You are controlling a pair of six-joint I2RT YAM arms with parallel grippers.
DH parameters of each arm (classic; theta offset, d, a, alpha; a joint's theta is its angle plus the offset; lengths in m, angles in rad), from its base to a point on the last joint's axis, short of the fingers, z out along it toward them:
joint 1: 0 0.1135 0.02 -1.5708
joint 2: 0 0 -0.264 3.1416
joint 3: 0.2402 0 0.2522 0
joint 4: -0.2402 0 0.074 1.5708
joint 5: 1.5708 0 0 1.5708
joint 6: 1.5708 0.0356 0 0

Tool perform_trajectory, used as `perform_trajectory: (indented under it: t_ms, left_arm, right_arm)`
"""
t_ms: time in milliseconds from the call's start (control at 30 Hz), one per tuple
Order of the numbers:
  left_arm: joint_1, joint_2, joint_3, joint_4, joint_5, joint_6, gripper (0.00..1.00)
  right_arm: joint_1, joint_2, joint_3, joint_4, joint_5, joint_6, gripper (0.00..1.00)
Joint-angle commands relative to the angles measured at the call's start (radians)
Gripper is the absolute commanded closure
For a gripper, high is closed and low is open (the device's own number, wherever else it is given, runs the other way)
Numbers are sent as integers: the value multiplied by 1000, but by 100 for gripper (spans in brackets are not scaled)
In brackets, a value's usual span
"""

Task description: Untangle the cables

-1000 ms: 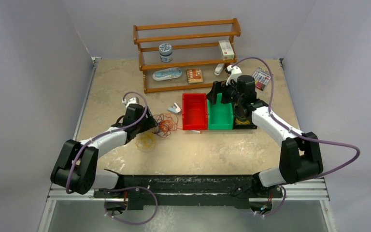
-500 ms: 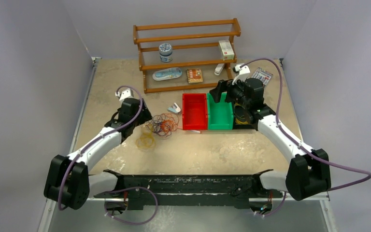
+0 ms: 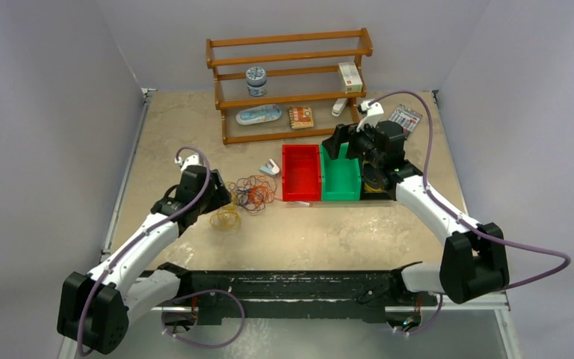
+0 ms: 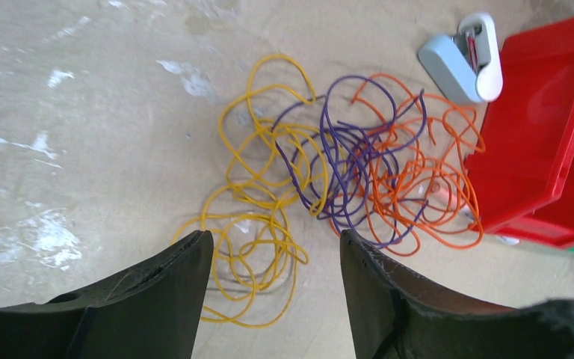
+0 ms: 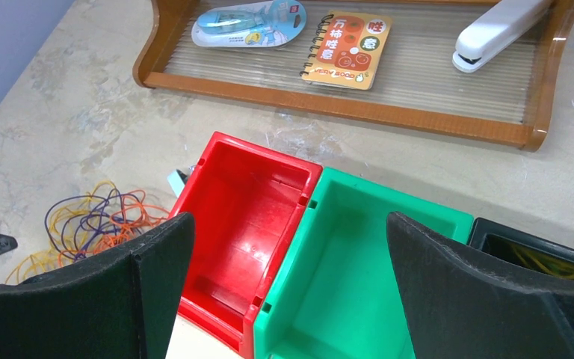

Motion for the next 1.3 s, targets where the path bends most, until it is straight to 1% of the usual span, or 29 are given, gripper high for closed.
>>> perform_trajectory:
  t_ms: [0, 100, 267, 433, 633, 833, 933, 1000, 1067, 1100, 1200, 1267]
  left_arm:
    - [-21, 12, -1, 13, 69, -14, 39]
    - [-30, 21, -8, 34, 80, -9, 41]
    - [-42, 51, -7, 29, 73, -7, 48]
    - [-42, 54, -3, 50, 58, -6, 50]
    - [-42, 89, -23, 69, 60, -8, 58]
    - [-43, 110, -34, 89, 33, -20, 60]
    - [-42, 138, -32, 117, 28, -23, 64]
    - [-42, 154, -32, 137, 25, -25, 69]
    - [-42, 165, -22, 145, 22, -24, 79]
    - [-42, 167, -14, 146, 19, -22, 85]
    - [-42, 163, 30, 119, -14, 1, 99]
    - [-43, 156, 68, 87, -45, 21, 100]
  right_arm:
    - [3, -4, 9, 54, -34, 9, 1]
    - [3, -4, 12, 54, -41, 10, 1]
    - [3, -1, 16, 48, -44, 8, 1]
    - [3, 4, 15, 51, -53, 16, 1]
    - [3, 9, 24, 42, -55, 12, 1]
    - [3, 15, 20, 51, -57, 18, 1]
    - [3, 19, 18, 55, -66, 27, 1]
    - [5, 16, 19, 55, -66, 27, 1]
    - [4, 13, 18, 53, -62, 26, 1]
    - [5, 10, 18, 50, -58, 24, 1]
    - [5, 2, 18, 43, -48, 19, 1]
    - [5, -3, 16, 42, -42, 18, 1]
